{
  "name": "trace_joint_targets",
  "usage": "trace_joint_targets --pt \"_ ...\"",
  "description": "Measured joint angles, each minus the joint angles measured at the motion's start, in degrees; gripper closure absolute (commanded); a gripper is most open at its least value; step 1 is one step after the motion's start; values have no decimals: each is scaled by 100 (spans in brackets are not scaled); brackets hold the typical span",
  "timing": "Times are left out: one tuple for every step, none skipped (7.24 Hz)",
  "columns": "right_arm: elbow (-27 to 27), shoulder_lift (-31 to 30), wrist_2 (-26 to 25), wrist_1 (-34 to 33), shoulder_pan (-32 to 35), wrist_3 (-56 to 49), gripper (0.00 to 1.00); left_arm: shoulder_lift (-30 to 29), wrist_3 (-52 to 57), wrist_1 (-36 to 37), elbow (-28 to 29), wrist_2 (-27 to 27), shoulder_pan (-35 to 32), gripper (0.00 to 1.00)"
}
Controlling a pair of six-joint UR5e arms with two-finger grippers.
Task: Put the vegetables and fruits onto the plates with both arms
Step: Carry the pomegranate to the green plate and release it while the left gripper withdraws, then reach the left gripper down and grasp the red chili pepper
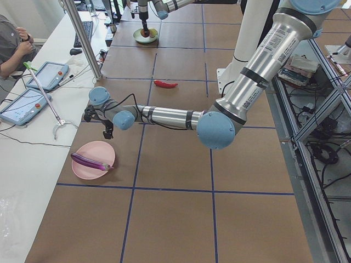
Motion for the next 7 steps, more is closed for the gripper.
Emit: trace_joint_targets --pt "7 -22 167 -76 225 -32 0 -1 -256 7 -105 13 45 0" --pt "37 -45 344 -234 488 -71 0 -4 -596 12 -263 22 157 0" --pt "76 -77 478 -386 745 -194 0 -21 -988 15 -431 35 346 0" --pt "124 -152 557 -486 1002 -459 0 -70 -1435 14 -596 70 622 0" --pt "273 -358 599 -615 1229 -828 0 -144 -1836 15 -779 148 941 0" --pt "516 -734 615 -780 1402 -1225 0 -198 -2167 20 -1009 302 1282 0" --pt "823 -1262 601 -906 1545 -1554 0 -222 -2446 26 -1277 623 1730 0"
